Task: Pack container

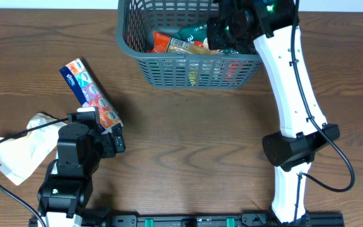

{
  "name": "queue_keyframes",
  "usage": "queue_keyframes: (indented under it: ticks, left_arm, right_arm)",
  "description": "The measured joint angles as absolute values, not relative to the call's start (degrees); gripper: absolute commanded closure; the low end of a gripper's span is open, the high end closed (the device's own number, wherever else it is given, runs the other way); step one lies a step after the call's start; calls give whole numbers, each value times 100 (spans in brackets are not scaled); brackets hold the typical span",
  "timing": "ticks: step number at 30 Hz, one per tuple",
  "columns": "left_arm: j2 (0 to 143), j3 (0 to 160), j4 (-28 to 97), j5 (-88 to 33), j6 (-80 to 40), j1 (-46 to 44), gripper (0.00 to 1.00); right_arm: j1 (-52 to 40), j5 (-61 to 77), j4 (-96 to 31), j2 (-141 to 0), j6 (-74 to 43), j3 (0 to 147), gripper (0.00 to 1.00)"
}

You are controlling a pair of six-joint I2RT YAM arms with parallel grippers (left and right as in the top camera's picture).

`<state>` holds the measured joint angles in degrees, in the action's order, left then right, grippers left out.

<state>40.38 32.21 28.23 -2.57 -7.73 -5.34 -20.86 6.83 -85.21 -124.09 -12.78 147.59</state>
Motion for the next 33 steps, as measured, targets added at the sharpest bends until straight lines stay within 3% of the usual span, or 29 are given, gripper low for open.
queue_keyframes:
  ticks: [33]
  left_arm:
    - [4038, 3221, 2823, -257, -773, -534, 2]
  right_arm:
    - [-2423, 543, -9050, -12398, -1111, 14833, 99]
